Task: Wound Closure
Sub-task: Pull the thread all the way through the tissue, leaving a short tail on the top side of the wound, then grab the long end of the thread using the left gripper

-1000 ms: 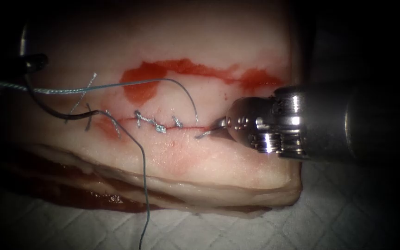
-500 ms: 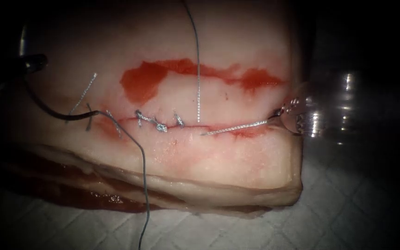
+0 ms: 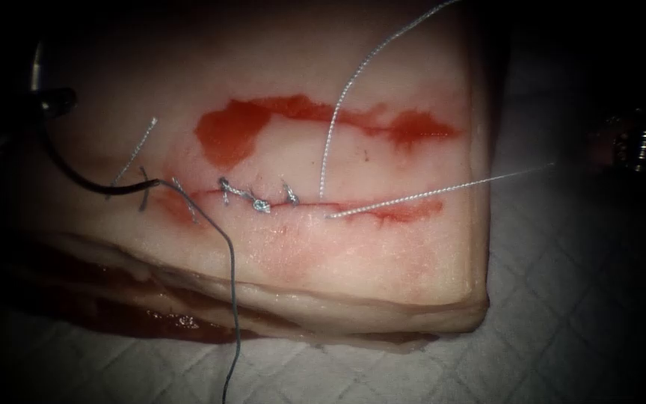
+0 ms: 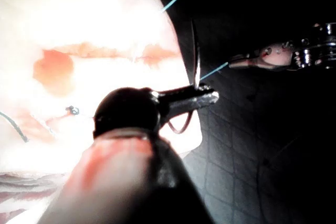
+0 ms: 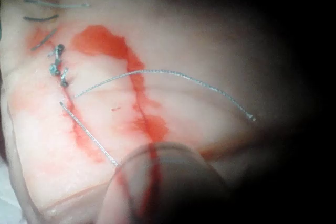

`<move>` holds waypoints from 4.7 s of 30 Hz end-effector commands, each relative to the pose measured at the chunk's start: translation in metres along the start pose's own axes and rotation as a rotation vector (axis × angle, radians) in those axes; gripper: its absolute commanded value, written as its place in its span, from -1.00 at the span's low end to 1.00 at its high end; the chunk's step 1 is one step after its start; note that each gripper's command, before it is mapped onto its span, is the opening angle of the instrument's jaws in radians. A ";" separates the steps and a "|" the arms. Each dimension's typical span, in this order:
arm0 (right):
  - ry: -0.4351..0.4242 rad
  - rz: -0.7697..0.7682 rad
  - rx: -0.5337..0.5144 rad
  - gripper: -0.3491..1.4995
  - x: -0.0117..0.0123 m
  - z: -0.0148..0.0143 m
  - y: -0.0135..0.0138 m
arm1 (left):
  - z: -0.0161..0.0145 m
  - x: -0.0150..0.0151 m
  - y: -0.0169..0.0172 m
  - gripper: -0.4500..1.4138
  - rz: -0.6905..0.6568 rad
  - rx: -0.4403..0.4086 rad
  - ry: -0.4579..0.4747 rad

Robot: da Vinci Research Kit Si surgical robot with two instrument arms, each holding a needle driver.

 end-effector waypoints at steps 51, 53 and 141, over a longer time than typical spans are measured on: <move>0.156 0.129 -0.106 0.54 0.0106 0.0065 -0.0025 | -0.0002 -0.0002 0.0010 -1.00 -0.005 -0.047 0.000; 0.166 0.098 -0.121 0.67 0.0098 0.0053 -0.0027 | -0.0007 -0.0004 0.0014 -1.00 -0.004 -0.105 0.002; -1.094 0.812 -0.019 0.34 0.0019 -0.0134 -0.0012 | 0.0257 0.0131 0.0265 0.28 0.345 -0.521 1.570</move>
